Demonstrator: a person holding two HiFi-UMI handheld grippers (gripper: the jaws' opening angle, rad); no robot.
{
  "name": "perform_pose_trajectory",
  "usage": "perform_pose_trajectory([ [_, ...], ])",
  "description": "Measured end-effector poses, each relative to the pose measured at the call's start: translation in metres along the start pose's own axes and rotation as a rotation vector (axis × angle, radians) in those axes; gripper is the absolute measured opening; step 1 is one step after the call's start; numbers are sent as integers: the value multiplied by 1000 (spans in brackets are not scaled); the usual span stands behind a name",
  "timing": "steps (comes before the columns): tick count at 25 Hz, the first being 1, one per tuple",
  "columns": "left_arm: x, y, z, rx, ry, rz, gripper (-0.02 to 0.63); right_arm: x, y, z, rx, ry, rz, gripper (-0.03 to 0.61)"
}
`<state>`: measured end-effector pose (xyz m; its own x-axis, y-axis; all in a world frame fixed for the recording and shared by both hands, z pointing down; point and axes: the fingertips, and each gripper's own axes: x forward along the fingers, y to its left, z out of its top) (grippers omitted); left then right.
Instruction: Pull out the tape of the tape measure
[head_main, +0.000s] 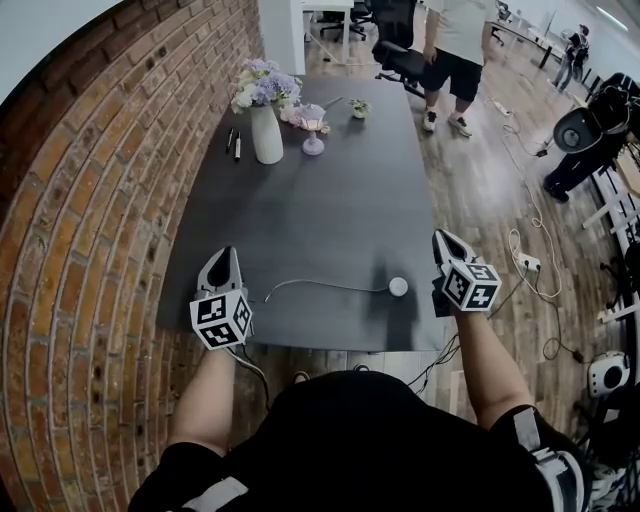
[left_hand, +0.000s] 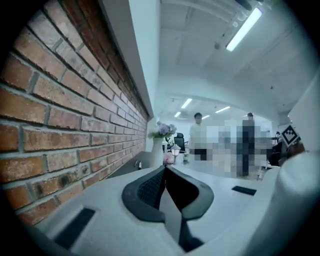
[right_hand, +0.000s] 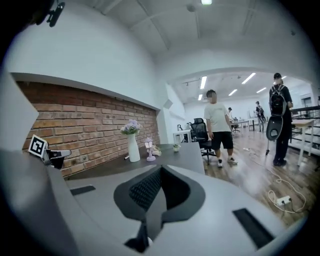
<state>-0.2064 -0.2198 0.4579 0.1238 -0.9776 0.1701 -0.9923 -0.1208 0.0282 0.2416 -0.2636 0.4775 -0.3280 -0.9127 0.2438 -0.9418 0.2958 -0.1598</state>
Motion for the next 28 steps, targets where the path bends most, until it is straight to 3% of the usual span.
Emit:
perform_pose_trajectory([
  [10, 3, -37, 29, 63, -49, -120, 9, -4, 30, 33, -45, -66, 60, -3],
  [28, 1, -51, 47, 98, -98, -153, 9, -15, 33, 49, -36, -102, 66, -3],
])
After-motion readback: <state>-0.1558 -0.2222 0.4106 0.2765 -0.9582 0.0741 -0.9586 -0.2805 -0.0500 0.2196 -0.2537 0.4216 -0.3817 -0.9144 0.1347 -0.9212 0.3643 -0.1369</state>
